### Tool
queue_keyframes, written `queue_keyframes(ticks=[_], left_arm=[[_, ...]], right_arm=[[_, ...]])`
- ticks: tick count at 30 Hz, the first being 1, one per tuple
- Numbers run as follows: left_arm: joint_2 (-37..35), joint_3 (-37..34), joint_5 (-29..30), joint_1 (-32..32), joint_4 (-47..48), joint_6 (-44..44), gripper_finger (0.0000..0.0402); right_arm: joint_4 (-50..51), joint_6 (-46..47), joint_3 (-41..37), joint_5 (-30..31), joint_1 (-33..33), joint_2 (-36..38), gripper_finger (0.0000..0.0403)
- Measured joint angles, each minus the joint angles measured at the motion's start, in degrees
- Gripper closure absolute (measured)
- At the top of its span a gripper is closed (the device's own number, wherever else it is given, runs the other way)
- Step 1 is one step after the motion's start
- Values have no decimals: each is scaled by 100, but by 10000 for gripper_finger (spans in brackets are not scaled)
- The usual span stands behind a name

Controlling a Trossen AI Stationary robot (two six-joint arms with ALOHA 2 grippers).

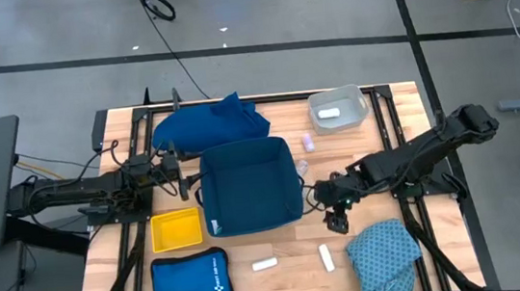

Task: Pick & place medical supplies in basket/bin
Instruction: Put the right white roll gauze into the gray bin

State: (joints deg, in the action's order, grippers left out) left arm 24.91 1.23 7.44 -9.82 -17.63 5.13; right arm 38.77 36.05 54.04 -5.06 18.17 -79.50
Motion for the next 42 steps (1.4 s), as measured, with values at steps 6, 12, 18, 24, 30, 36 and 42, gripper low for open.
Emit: queue_keyframes(ticks=[6,12,18,24,30,36,42], left_arm=[[0,0,0,0,-2,-2,122],[0,0,0,0,-18,9,122],[0,0,0,0,-22,28,122],[0,0,0,7,-22,36,122],[0,0,0,7,-37,48,122],[0,0,-1,9,8,28,122],[0,0,-2,9,29,57,122]], right_arm=[[-311,734,0,8,413,-2,165],[-1172,1018,0,235,842,-220,165],[-1898,865,323,274,1109,-845,176],[-1039,318,1796,585,1410,-1779,187],[993,644,3468,641,1675,-2840,188],[2635,1342,4192,-6,1905,-3525,188],[2698,1939,4067,-302,1881,-3613,187]])
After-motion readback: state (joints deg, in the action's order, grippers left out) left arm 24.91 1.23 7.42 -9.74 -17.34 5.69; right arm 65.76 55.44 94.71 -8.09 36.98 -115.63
